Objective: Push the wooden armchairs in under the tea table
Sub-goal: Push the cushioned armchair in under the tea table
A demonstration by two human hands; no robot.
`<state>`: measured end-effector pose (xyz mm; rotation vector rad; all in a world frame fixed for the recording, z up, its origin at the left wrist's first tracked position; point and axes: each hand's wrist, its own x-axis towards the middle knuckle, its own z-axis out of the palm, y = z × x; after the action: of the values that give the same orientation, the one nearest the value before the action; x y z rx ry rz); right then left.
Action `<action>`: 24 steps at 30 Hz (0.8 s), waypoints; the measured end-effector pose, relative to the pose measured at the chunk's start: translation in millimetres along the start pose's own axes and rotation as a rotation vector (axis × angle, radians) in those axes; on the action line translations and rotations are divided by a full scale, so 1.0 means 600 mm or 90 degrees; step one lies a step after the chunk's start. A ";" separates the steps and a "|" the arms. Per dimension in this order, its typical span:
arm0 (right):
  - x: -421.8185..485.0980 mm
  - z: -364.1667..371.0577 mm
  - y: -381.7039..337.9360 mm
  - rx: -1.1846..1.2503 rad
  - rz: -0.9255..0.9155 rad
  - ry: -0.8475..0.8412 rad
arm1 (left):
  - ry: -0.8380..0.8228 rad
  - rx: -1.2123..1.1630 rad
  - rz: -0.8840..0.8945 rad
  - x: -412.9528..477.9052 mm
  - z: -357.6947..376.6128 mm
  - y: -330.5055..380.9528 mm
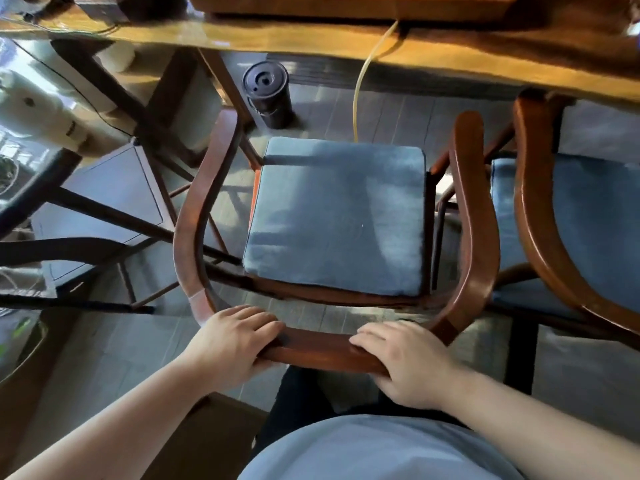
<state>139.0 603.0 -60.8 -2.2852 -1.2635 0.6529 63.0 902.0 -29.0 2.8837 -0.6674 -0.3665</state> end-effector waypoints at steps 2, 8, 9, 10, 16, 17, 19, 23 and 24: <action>-0.002 0.008 -0.012 -0.015 0.058 0.035 | 0.027 -0.041 0.012 -0.011 0.010 -0.021; -0.012 0.008 -0.033 -0.045 0.176 0.096 | 0.084 -0.077 0.107 -0.008 0.034 -0.053; -0.011 0.006 -0.036 -0.046 0.177 0.104 | 0.091 -0.075 0.119 -0.005 0.035 -0.057; -0.007 0.004 -0.041 -0.048 0.178 0.114 | 0.095 -0.075 0.130 -0.006 0.034 -0.060; 0.043 0.009 -0.069 -0.050 0.218 0.114 | 0.083 -0.062 0.165 -0.002 0.015 -0.128; 0.056 0.008 -0.073 -0.053 0.222 0.112 | 0.077 -0.056 0.168 -0.001 0.008 -0.144; 0.083 0.010 -0.082 -0.056 0.231 0.112 | 0.072 -0.048 0.169 0.000 -0.004 -0.176; 0.139 0.014 -0.093 -0.063 0.225 0.111 | 0.082 -0.011 0.141 0.009 -0.030 -0.236; 0.152 0.014 -0.094 -0.067 0.222 0.112 | 0.085 -0.002 0.129 0.011 -0.035 -0.247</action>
<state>140.1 710.0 -51.4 -2.6141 -0.8454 0.4938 135.3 1032.9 -40.9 2.7736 -0.9214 -0.1471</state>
